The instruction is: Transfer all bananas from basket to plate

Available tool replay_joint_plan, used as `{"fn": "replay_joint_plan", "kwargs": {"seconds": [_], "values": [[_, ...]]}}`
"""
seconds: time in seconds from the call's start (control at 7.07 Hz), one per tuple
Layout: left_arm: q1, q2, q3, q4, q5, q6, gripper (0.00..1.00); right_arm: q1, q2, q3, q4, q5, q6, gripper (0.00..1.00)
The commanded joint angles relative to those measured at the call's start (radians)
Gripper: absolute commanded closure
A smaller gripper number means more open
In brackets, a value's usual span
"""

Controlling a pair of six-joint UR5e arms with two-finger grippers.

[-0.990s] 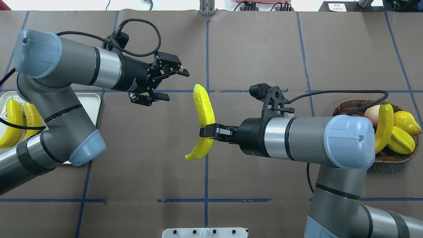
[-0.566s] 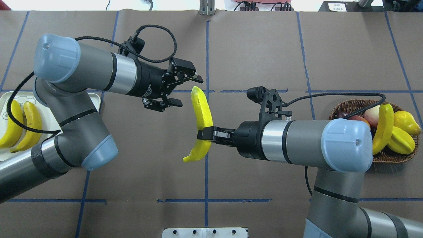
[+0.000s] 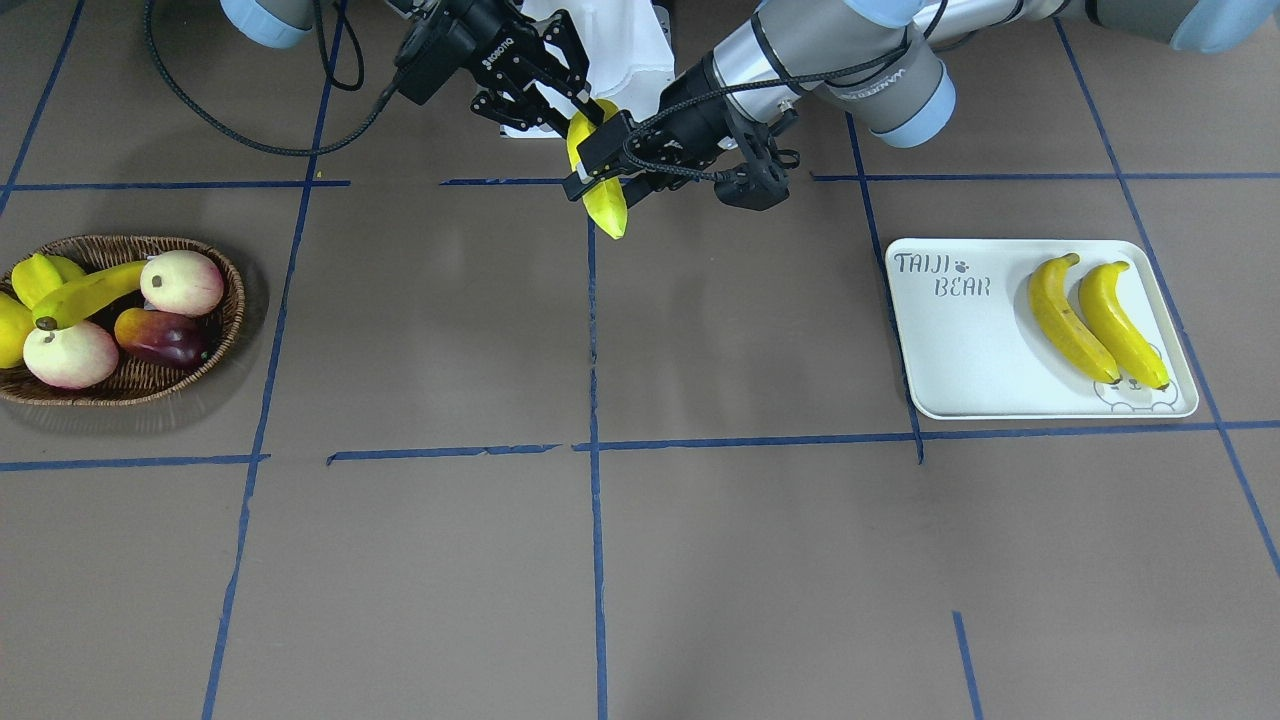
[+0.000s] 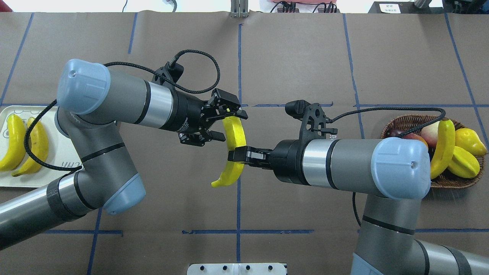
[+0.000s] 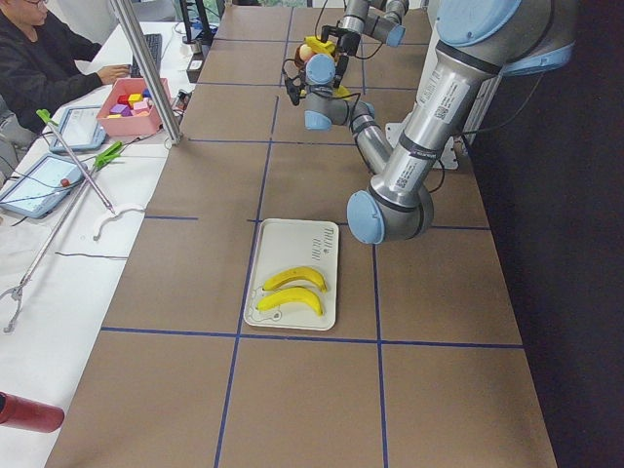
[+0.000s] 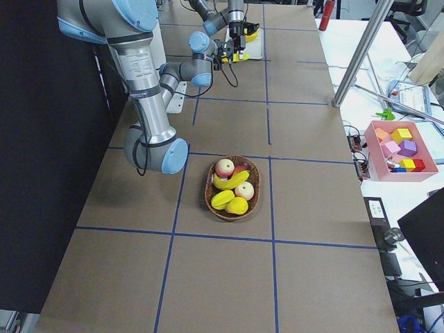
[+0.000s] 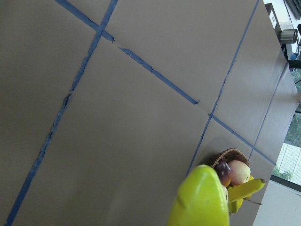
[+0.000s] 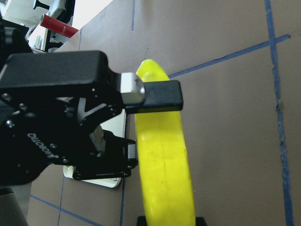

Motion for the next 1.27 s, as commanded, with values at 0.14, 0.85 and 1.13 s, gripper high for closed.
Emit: {"fn": "replay_joint_plan", "kwargs": {"seconds": [0.14, 0.85, 1.13], "values": [[0.002, 0.006, -0.01, -0.025, 0.0, 0.011, 1.0, 0.001, 0.0, 0.0, 0.0, 0.0, 0.0, 0.95], [-0.017, 0.013, -0.01, -0.016, 0.001, 0.014, 1.0, 0.012, 0.0, 0.015, 0.0, 0.0, 0.003, 0.0], [-0.09, 0.118, 0.005, 0.041, 0.004, 0.043, 1.0, 0.035, -0.009, 0.034, -0.021, 0.012, 0.002, 0.0]]}}
